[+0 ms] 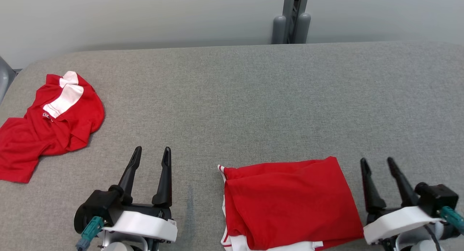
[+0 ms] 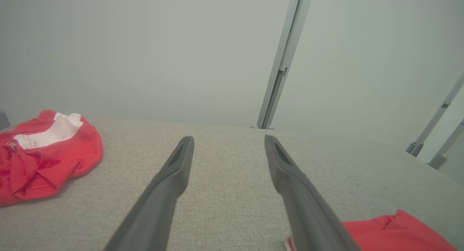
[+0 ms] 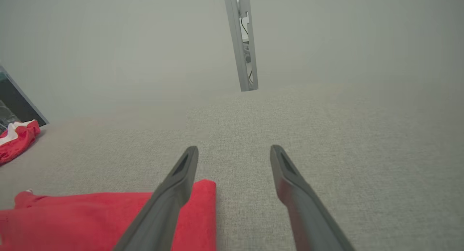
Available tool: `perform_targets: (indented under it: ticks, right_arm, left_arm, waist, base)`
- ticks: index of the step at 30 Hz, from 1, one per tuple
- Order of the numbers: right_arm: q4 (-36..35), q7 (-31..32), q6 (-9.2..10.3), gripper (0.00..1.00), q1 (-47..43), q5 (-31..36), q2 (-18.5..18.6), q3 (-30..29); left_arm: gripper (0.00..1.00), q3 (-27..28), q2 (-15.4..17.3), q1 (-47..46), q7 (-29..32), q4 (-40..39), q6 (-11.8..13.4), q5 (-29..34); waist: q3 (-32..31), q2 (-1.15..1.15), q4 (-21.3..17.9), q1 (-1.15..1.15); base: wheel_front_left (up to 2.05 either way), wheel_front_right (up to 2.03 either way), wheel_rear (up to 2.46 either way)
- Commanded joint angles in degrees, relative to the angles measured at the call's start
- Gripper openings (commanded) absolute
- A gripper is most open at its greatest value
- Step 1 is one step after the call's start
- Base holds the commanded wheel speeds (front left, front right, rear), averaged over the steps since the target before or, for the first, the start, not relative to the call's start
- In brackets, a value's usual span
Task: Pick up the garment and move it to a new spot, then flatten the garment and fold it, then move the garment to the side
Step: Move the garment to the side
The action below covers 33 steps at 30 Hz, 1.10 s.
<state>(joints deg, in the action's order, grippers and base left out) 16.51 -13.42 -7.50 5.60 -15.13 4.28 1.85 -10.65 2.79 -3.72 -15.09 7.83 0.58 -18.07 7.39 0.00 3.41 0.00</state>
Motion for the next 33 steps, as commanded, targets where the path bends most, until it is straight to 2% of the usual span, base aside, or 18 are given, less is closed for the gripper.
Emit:
perform_targets:
  ticks: [1, 11, 24, 25, 26, 27, 33]
  right_arm:
    - [1.1, 0.9, 0.02, 1.00, 0.2, -1.3, 0.7, 0.6]
    - [6.8, 8.2, 0.02, 1.00, 1.0, -9.7, 2.7, 8.4]
    - [10.3, 11.8, 0.02, 1.00, 3.1, -12.8, 3.6, 13.3]
    - [10.5, 11.8, 0.02, 0.58, 3.3, -12.9, 3.7, 13.5]
    - [10.9, 11.7, 0.02, 0.25, 3.5, -12.6, 4.0, 13.8]
    - [11.1, 11.4, 0.02, 0.00, 3.8, -12.0, 4.1, 14.0]
    - [11.9, 9.7, 0.04, 0.00, 5.6, -9.9, 5.7, 14.4]
  left_arm:
    - [1.00, 0.0, 0.2, -0.2, -0.1, 0.0, -0.1, 0.3]
    - [1.00, -0.4, 0.2, -1.1, -0.1, 0.2, -0.3, 0.9]
    - [1.00, -0.2, 0.2, -2.3, -0.1, 0.5, -0.4, 1.0]
    - [1.00, -0.2, 0.2, -2.3, -0.1, 0.5, -0.4, 1.0]
    - [1.00, -0.2, 0.2, -2.4, -0.1, 0.6, -0.4, 1.0]
    - [1.00, -0.1, 0.2, -2.4, -0.1, 0.6, -0.4, 1.0]
    - [1.00, 0.0, 0.2, -2.3, -0.1, 0.4, -0.3, 1.5]
  waist:
    - [0.1, 0.00, 0.0, 0.00]
    - [1.4, 0.00, 0.5, 0.00]
    - [2.9, 0.00, 1.4, 0.00]
    - [2.9, 0.00, 1.4, 0.00]
    - [2.9, 0.00, 1.4, 0.00]
    - [2.9, 0.00, 1.4, 0.00]
    - [2.8, 0.00, 0.9, 0.00]
  base:
    - [0.00, 0.00, 0.00]
    - [0.00, 0.00, 0.00]
    - [0.00, 0.00, 0.00]
    - [0.00, 0.00, 0.00]
    - [0.00, 0.00, 0.00]
    - [0.00, 0.00, 0.00]
    - [0.00, 0.00, 0.00]
